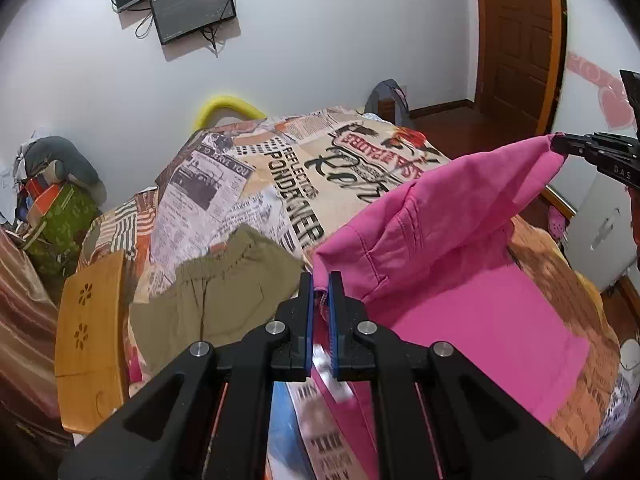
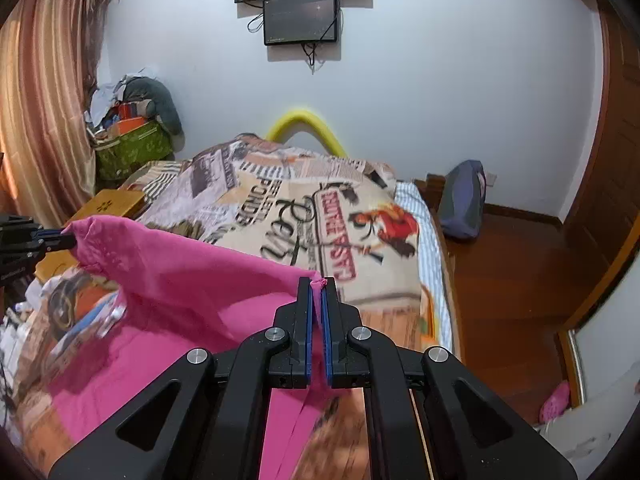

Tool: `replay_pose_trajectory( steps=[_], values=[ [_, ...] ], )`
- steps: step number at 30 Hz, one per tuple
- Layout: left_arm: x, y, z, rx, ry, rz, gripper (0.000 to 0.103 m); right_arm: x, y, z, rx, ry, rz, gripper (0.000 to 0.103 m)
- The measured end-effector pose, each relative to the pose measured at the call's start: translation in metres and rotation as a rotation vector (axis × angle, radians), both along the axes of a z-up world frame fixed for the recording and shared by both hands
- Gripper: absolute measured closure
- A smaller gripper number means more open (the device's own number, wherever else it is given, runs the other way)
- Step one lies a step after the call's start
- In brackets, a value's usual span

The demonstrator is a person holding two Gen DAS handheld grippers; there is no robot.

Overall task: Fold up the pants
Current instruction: 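Lift the waistband with both grippers and fold it over toward the hems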

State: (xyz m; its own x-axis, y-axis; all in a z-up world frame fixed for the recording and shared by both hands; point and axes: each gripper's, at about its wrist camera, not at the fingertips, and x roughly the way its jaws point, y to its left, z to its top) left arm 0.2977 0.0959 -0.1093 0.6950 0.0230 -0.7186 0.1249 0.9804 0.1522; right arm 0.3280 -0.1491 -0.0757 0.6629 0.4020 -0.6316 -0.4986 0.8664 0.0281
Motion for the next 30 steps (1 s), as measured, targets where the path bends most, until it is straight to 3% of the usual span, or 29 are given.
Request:
replay_pose_trajectory(
  steps=[8,18,28,30],
  values=[
    [-0.05,-0.004,-0.028,-0.007,0.02,-0.006,0.097,-0.045,-0.009,-0.026,0.009,0.059,0.006,0.1],
    [-0.091,-0.008,-0.077,-0.032,0.1,-0.005,0.097,-0.088,-0.01,-0.077,-0.05,0.135,0.019,0.099],
    [-0.119,-0.007,-0.098,-0.084,0.14,0.003,0.097,-0.117,-0.022,-0.104,-0.048,0.223,0.019,0.098],
    [-0.123,-0.006,-0.097,-0.094,0.137,-0.001,0.088,-0.12,-0.026,-0.103,-0.042,0.243,0.006,0.094]
  ],
)
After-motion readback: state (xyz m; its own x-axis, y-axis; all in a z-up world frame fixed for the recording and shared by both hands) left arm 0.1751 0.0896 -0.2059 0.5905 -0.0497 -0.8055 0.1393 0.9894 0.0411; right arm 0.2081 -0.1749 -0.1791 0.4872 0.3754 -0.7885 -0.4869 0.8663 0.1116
